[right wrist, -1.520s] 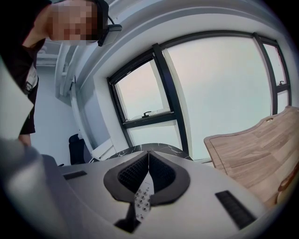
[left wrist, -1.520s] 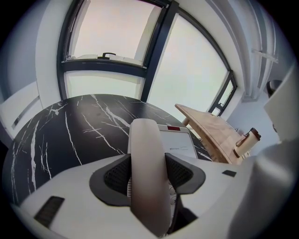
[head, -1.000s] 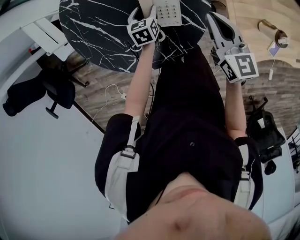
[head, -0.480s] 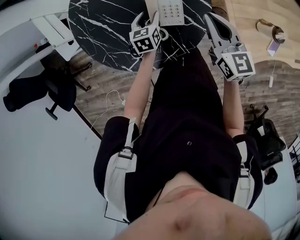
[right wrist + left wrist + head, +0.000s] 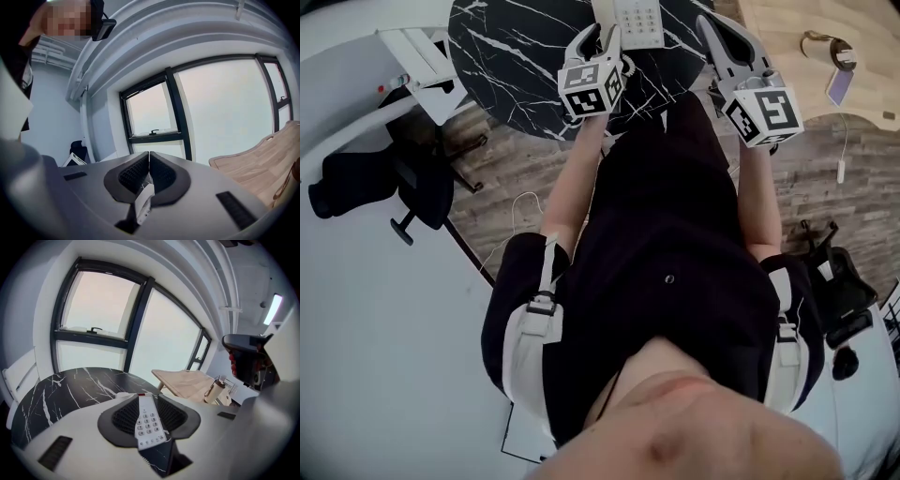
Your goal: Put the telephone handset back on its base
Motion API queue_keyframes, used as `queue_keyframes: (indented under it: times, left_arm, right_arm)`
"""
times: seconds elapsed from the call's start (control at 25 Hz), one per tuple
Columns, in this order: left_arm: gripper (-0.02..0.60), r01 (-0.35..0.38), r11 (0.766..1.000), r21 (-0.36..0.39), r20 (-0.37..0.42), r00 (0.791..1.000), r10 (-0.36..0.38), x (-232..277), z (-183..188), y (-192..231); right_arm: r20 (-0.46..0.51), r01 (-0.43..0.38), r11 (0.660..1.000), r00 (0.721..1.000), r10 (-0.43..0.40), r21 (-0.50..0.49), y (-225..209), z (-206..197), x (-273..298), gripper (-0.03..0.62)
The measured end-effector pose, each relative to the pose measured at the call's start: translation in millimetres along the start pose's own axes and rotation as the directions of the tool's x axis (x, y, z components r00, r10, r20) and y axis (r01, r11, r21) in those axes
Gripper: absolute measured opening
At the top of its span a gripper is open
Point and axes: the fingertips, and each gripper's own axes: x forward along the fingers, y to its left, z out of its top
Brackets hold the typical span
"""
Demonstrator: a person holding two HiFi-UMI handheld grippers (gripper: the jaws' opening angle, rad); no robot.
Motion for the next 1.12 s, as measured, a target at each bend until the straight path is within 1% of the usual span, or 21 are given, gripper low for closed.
queue_keyframes:
  times: [0.16, 0.32, 0.48, 0.72, 0.92, 1.12]
  left_arm:
    - [0.109, 0.034, 0.999, 0.021, 0.072, 0.997, -0.035, -16, 27, -17]
    - [0.089, 0.060, 0.997, 0.054, 0.146, 0.987, -0.068, -35, 58, -31]
    - [0.057, 0.078, 0.993, 0.088, 0.215, 0.972, -0.096, -54, 88, -42]
    - [0.032, 0.091, 0.988, 0.124, 0.310, 0.942, -0.126, -83, 128, -53]
    - [0.022, 0.111, 0.980, 0.164, 0.352, 0.922, -0.163, -96, 147, -67]
    - [0.020, 0.126, 0.975, 0.185, 0.362, 0.913, -0.186, -99, 153, -78]
  right_arm:
    - [0.041, -0.006, 1.000, 0.999, 0.007, -0.021, 5, 15, -5, 0.031]
    - [0.078, -0.010, 0.999, 0.997, 0.013, -0.037, 9, 29, -9, 0.031]
    - [0.111, -0.014, 0.998, 0.994, 0.020, -0.058, 10, 44, -11, 0.031]
    - [0.149, -0.015, 0.997, 0.989, 0.027, -0.078, 10, 63, -12, 0.031]
    - [0.174, -0.010, 0.996, 0.984, 0.025, -0.089, 12, 72, -15, 0.031]
    - [0.186, 0.008, 0.995, 0.983, 0.010, -0.097, 9, 77, -23, 0.029]
